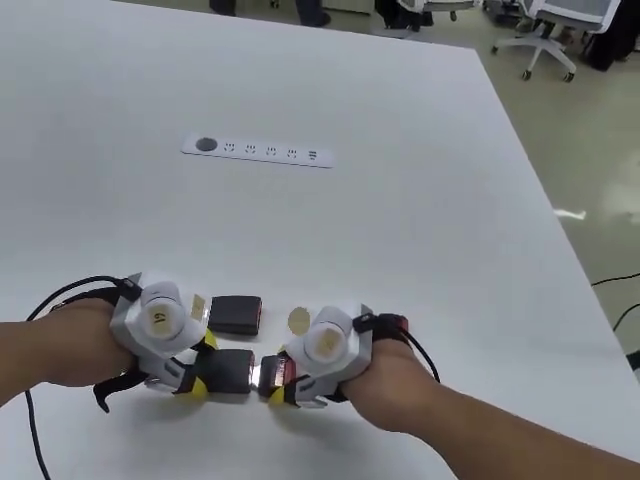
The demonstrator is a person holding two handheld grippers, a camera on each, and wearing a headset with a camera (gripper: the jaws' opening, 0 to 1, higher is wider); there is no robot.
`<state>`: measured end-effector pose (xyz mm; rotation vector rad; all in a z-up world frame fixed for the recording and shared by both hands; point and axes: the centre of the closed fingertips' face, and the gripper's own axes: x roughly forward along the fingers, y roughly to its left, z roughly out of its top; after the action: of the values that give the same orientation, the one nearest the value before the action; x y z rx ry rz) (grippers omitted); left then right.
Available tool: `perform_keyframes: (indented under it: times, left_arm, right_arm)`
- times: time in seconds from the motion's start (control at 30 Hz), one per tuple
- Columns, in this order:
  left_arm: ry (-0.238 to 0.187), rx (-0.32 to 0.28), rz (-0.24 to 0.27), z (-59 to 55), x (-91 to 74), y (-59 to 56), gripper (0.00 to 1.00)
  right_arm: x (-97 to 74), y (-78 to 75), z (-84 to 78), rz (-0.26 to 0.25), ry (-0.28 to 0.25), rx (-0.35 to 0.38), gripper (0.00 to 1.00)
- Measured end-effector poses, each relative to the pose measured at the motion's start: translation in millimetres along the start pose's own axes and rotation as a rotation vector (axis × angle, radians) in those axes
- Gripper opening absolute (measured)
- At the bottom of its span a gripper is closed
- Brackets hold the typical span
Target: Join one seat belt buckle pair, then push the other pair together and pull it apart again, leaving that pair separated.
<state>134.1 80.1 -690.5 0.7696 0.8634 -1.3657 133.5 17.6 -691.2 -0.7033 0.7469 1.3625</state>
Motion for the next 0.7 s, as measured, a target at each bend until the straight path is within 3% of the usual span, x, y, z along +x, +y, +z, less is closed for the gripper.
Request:
perform_keyframes:
  times: [0.7]
  left_arm:
    - [0.021,0.006,-0.006,2.6,-2.2,-1.1,0.31]
  right_arm:
    - [0.1,0.7,0.1,0.017,0.008,0.03,0.33]
